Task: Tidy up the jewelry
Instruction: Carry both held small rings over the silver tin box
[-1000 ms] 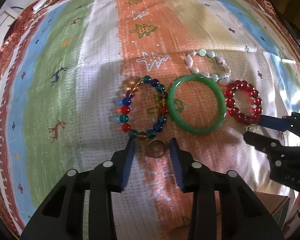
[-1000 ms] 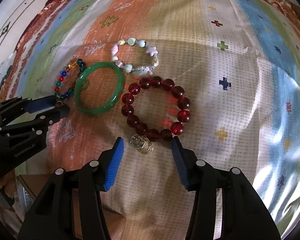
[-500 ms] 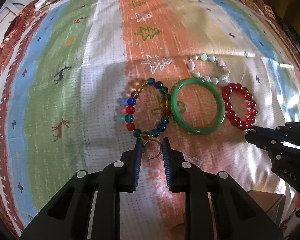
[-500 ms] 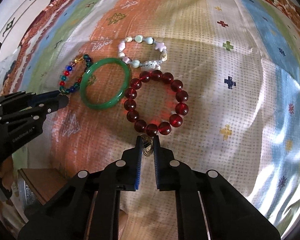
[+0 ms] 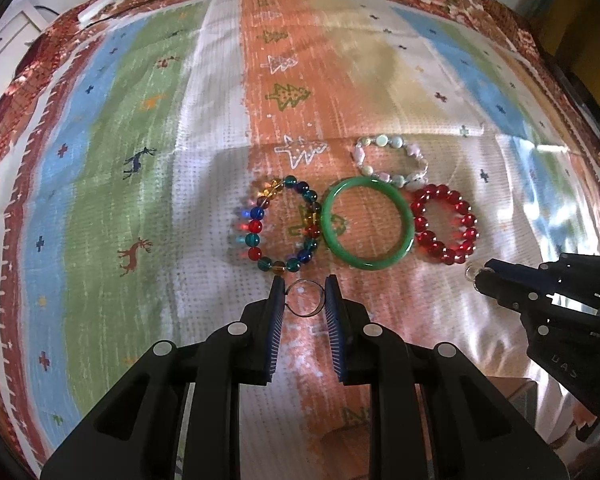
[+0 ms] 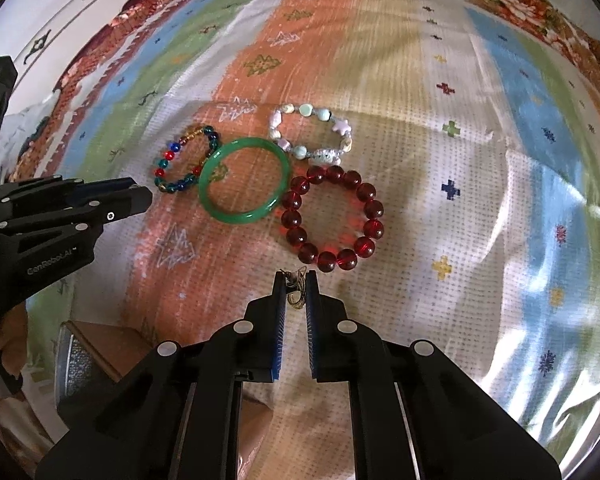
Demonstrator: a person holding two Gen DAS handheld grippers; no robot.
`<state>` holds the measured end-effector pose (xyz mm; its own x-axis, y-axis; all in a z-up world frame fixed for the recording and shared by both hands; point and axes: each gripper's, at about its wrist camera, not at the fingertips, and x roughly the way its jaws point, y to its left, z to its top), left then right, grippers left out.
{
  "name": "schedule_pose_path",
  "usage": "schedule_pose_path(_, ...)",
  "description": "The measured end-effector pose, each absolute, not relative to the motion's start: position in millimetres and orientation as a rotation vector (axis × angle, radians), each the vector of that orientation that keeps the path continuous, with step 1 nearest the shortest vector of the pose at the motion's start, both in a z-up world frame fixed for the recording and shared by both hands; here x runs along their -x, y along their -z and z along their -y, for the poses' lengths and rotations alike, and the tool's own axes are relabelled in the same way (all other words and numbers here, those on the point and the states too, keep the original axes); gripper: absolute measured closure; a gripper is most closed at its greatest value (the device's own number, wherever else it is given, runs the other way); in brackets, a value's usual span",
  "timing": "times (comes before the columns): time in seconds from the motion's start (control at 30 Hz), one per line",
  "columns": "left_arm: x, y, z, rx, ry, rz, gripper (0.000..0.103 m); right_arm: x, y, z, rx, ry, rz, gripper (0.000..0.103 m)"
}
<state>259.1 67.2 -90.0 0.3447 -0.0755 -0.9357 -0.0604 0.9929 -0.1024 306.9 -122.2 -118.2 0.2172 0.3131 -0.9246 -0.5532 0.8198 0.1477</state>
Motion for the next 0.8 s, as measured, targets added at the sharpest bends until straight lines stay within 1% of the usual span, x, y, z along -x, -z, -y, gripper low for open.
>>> schedule_pose_path(0.33,-240.8,64.5,-62.5,0.163,0.034,-1.155,0.083,-287.9,84.9,138.0,0.196,-0.624,-1.096,0.093)
schedule_pose_path(0.8,-202.1,37.4,-48.5,0.161,0.053,-1.057,0.083,-257.2,71.3,145.4,0.205,-0.617,-1.031,0.093)
